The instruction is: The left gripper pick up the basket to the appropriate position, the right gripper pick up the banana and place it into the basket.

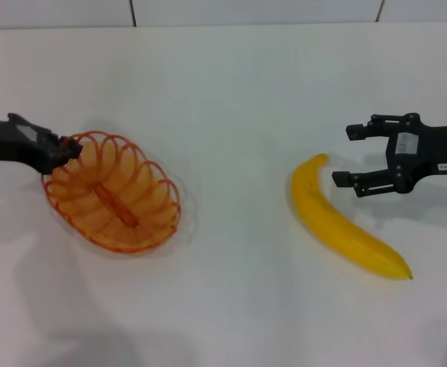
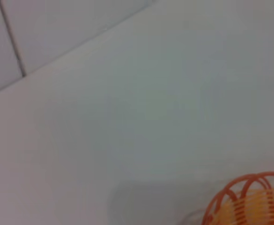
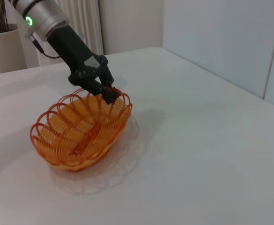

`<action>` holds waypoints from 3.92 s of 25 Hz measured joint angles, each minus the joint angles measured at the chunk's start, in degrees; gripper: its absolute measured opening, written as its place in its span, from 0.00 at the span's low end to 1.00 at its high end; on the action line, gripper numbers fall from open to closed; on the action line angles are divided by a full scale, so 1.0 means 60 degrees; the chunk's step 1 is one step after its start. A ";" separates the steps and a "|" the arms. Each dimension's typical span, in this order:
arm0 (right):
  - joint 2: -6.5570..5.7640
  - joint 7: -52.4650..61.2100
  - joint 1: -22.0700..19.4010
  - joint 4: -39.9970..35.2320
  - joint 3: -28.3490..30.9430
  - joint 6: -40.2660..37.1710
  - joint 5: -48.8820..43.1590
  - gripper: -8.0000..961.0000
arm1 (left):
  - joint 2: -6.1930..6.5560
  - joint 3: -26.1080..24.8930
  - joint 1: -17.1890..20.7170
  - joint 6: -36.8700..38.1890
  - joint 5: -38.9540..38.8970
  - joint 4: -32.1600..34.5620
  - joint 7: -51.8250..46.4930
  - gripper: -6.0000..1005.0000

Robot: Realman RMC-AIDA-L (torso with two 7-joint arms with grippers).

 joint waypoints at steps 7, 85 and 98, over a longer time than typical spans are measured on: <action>0.0000 -0.0001 -0.0004 0.0000 0.0013 -0.0001 0.0022 0.93 | 0.0002 -0.0059 0.0145 0.1231 -0.0947 0.0851 0.0007 0.11; 0.0104 0.0248 0.0137 0.0000 -0.0039 -0.0002 -0.0484 0.93 | -0.0160 0.0023 -0.0109 -0.3421 -0.6711 -0.5052 0.1102 0.17; 0.0107 0.0249 0.0117 0.0045 -0.0003 0.0136 -0.0484 0.93 | -0.0191 0.0046 -0.0083 -0.3201 -0.6769 -0.5052 0.1383 0.34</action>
